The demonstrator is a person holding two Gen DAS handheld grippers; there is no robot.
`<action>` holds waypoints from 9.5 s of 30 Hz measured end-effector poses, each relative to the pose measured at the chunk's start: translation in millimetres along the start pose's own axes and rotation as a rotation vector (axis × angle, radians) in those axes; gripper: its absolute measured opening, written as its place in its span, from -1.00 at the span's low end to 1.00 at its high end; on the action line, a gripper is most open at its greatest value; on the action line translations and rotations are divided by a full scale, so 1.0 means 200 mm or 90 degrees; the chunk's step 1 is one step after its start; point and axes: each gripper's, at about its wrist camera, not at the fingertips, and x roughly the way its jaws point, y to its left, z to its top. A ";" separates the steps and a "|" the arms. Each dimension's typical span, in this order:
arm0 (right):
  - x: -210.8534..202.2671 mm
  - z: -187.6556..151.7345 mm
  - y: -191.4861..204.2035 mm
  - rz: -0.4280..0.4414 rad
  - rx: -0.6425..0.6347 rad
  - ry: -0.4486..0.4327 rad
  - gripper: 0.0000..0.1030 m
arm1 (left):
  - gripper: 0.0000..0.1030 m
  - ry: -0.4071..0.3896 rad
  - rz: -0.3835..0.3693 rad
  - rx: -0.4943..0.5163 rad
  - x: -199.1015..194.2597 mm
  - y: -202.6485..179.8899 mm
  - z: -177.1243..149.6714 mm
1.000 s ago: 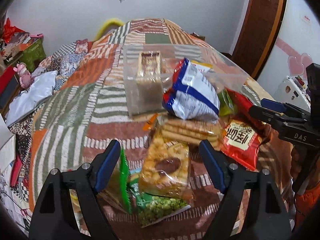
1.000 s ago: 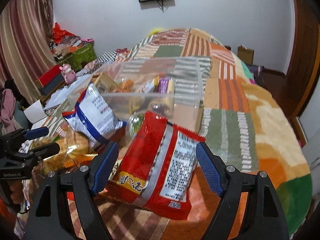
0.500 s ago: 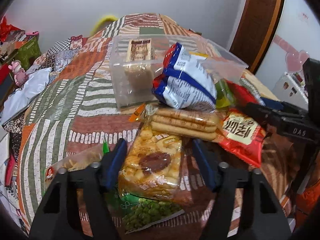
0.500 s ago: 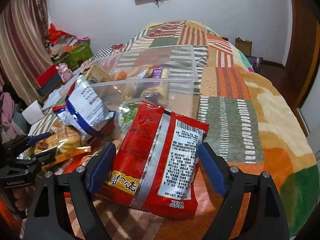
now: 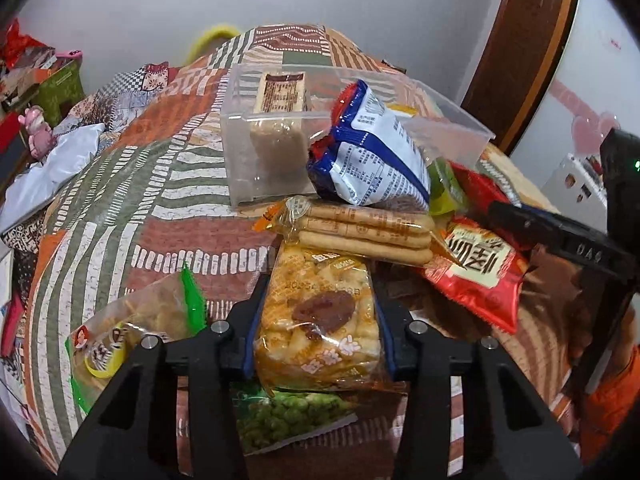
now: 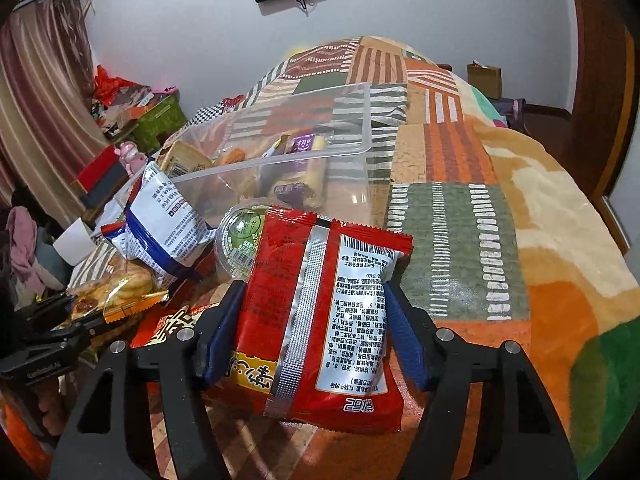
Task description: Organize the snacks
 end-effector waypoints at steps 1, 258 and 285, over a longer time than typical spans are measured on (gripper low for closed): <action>0.00 0.01 0.00 -0.001 -0.002 0.000 0.23 | -0.13 -0.005 0.005 0.003 -0.01 -0.01 0.00; 0.05 -0.02 0.03 0.060 -0.092 0.055 0.11 | 0.70 -0.073 0.044 0.040 0.17 -0.14 0.72; -0.15 0.34 0.12 0.066 -0.065 -0.113 -0.18 | 0.85 -0.089 0.034 0.035 0.00 -0.04 0.46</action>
